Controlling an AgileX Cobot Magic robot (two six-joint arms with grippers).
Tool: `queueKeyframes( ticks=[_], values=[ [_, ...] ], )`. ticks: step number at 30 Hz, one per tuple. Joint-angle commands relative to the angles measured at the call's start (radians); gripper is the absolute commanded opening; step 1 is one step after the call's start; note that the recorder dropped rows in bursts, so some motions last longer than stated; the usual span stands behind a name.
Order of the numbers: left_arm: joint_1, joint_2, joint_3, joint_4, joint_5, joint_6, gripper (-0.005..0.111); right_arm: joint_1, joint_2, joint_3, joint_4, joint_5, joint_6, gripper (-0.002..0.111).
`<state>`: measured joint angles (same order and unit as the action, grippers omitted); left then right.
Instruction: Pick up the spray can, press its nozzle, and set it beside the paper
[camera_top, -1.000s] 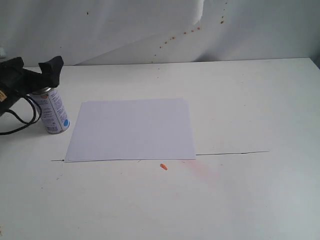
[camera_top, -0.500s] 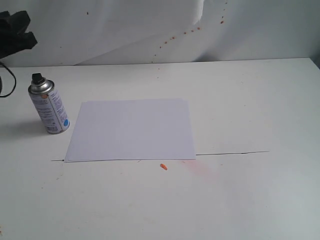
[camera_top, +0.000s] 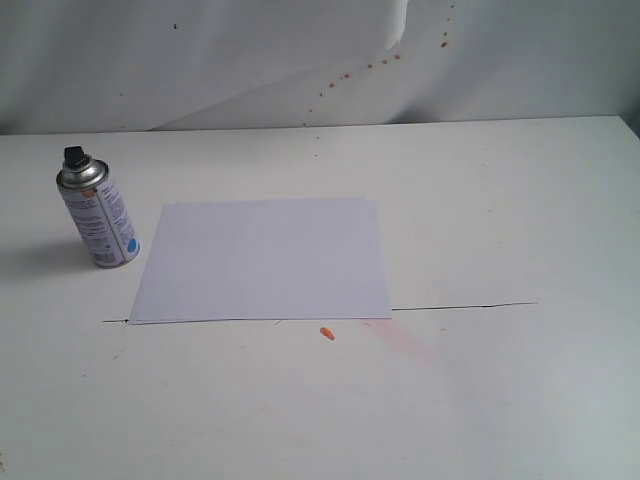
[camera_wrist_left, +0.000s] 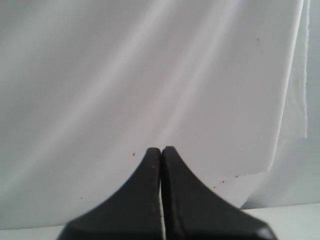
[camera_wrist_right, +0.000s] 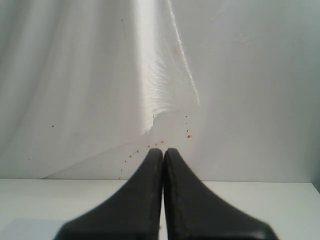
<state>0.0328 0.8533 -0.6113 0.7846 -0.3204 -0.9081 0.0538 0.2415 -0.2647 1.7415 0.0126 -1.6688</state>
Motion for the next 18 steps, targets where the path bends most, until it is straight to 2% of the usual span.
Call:
queueKeyframes(
  ticks=[1,3,7,9,14,18],
  values=[
    [-0.003,-0.147,0.025,0.003,0.01,-0.009,0.0,-0.002,-0.004,0.002,0.003,-0.005,0.003,0.0],
    [-0.003,-0.216,0.025,0.003,0.014,0.093,0.0,-0.002,-0.004,0.002,0.003,-0.005,0.003,0.0],
    [-0.003,-0.324,0.025,0.003,0.014,0.152,0.0,-0.002,-0.004,0.002,0.003,-0.005,0.003,0.0],
    [-0.003,-0.368,0.025,0.007,0.124,0.191,0.0,-0.002,-0.004,0.002,0.003,-0.005,0.003,0.0],
    [-0.003,-0.414,0.025,-0.029,0.456,0.145,0.0,-0.002,-0.004,0.002,0.003,-0.005,0.003,0.0],
    [-0.003,-0.423,0.025,-0.072,0.616,0.15,0.0,-0.002,-0.004,0.002,0.003,-0.005,0.003,0.0]
  ],
)
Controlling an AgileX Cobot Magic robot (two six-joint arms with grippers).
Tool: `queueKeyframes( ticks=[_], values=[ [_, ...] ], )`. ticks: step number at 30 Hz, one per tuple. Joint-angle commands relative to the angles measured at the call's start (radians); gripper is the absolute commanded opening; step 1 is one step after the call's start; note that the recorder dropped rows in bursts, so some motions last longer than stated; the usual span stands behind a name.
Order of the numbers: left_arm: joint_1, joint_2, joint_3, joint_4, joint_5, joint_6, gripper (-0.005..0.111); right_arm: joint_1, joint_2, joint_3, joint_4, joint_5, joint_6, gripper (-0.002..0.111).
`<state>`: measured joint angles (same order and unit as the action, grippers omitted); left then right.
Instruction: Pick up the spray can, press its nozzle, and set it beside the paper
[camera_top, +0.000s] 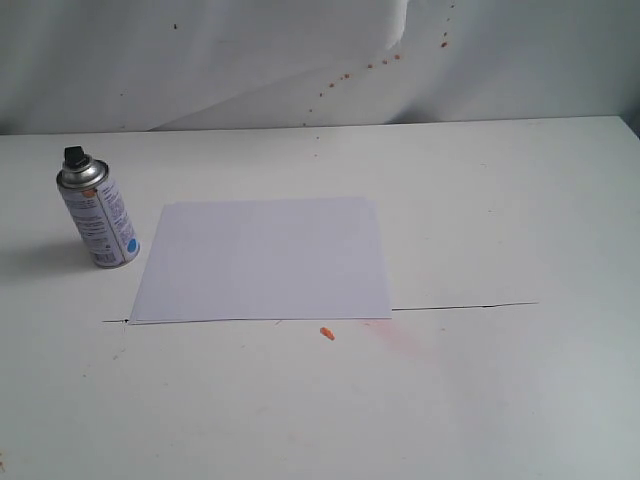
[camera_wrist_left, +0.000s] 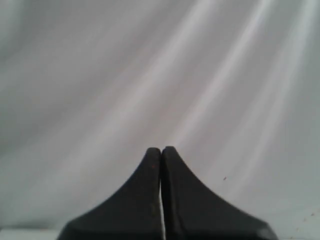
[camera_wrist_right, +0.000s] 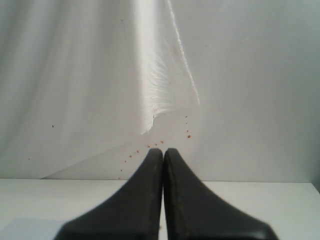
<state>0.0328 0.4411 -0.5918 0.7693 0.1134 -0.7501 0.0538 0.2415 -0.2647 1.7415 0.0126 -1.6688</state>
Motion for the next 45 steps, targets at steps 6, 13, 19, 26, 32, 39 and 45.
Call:
queueKeyframes(
  ticks=[6,13,19,26,32,39,45],
  values=[
    [-0.003,-0.011,0.016,-0.118,0.227,0.0,0.0,-0.002,-0.004,0.002,0.003,-0.005,0.003,0.0],
    [-0.003,-0.061,0.123,-0.664,0.231,0.498,0.0,-0.002,-0.004,0.002,0.003,-0.005,0.003,0.0],
    [-0.003,-0.242,0.305,-0.838,0.144,0.695,0.0,-0.002,-0.004,0.002,0.003,-0.005,0.003,0.0],
    [-0.001,-0.415,0.473,-0.796,0.13,0.699,0.0,-0.002,-0.004,0.002,0.003,-0.005,0.003,0.0],
    [-0.001,-0.441,0.556,-0.782,0.13,0.699,0.0,-0.002,-0.004,0.002,0.003,-0.005,0.003,0.0],
    [-0.001,-0.441,0.592,-0.786,0.138,0.699,0.0,-0.002,-0.004,0.002,0.003,-0.005,0.003,0.0],
    [-0.003,-0.441,0.592,-0.786,0.167,0.699,0.0,-0.002,-0.004,0.002,0.003,-0.005,0.003,0.0]
  ],
)
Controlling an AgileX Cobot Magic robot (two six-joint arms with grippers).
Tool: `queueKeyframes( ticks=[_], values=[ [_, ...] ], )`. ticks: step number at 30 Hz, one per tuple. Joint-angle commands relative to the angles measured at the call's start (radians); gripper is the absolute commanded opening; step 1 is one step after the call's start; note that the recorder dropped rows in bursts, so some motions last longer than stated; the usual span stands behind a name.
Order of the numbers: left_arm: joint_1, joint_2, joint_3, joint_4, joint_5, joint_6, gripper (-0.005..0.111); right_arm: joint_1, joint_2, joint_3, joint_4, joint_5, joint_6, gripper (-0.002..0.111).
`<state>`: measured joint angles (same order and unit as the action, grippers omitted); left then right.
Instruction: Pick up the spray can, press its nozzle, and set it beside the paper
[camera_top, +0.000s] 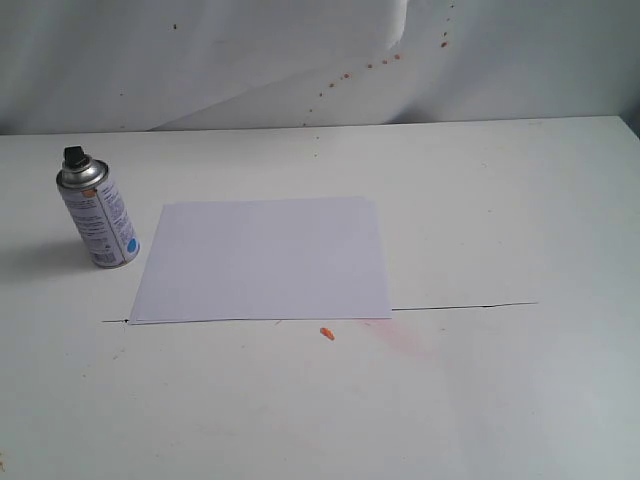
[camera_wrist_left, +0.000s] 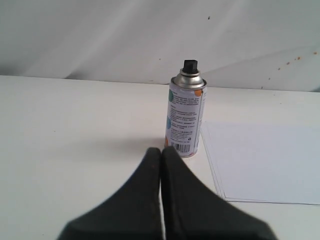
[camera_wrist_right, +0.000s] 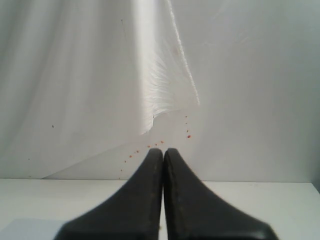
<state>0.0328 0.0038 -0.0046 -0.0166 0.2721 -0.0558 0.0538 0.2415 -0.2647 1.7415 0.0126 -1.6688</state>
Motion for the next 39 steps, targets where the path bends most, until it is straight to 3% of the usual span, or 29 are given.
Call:
queueKeyframes(
  ticks=[1,35,39],
  values=[
    [-0.003,-0.004,0.005,0.0,0.008,0.005,0.0,-0.002,-0.004,0.002,0.003,-0.005,0.003,0.0],
    [-0.003,-0.004,0.005,0.0,-0.006,0.006,0.0,-0.002,-0.004,0.002,0.003,-0.005,0.003,0.0],
    [-0.003,-0.004,0.005,0.0,-0.006,0.006,0.0,0.053,-0.004,0.002,0.003,-0.013,0.003,0.0]
  ],
)
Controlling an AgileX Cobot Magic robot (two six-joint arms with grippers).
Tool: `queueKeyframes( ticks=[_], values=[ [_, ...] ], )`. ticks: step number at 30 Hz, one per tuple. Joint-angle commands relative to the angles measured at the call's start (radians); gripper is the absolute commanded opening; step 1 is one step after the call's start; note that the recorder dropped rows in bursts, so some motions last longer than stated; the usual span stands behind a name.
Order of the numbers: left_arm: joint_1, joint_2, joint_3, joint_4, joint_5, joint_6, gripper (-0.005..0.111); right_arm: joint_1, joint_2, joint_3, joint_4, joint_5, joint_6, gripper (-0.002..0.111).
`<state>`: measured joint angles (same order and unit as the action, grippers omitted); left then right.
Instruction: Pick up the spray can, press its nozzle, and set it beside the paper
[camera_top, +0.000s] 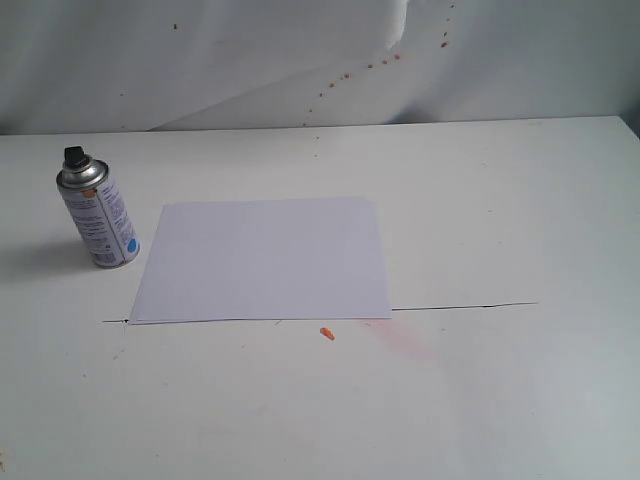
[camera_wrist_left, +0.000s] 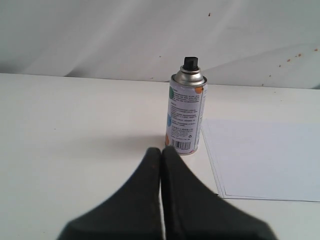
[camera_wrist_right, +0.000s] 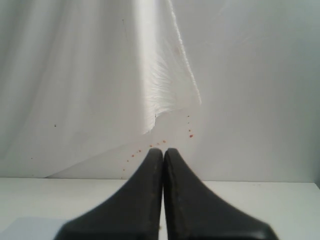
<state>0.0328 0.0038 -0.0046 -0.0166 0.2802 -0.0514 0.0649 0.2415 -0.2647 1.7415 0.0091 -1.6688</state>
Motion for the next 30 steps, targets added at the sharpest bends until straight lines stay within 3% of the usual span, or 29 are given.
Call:
queueKeyframes(
  ticks=[1,17,26,28,30],
  values=[
    [-0.003,-0.004,0.005,0.0,-0.015,0.002,0.0,0.057,-0.004,0.002,0.003,-0.009,0.003,0.0],
    [-0.003,-0.004,0.005,0.0,-0.015,0.002,0.0,0.079,-0.004,0.002,0.003,-0.078,-0.002,0.0],
    [-0.003,-0.004,0.005,0.0,-0.015,0.002,0.0,0.079,-0.004,0.002,0.003,-0.023,0.004,0.0],
    [-0.003,-0.004,0.005,0.0,-0.015,0.002,0.0,0.079,-0.004,0.002,-0.091,0.011,0.062,0.0],
    [-0.003,-0.004,0.005,0.0,-0.015,0.002,0.0,0.079,-0.004,0.002,-0.344,0.043,0.229,0.0]
  ],
)
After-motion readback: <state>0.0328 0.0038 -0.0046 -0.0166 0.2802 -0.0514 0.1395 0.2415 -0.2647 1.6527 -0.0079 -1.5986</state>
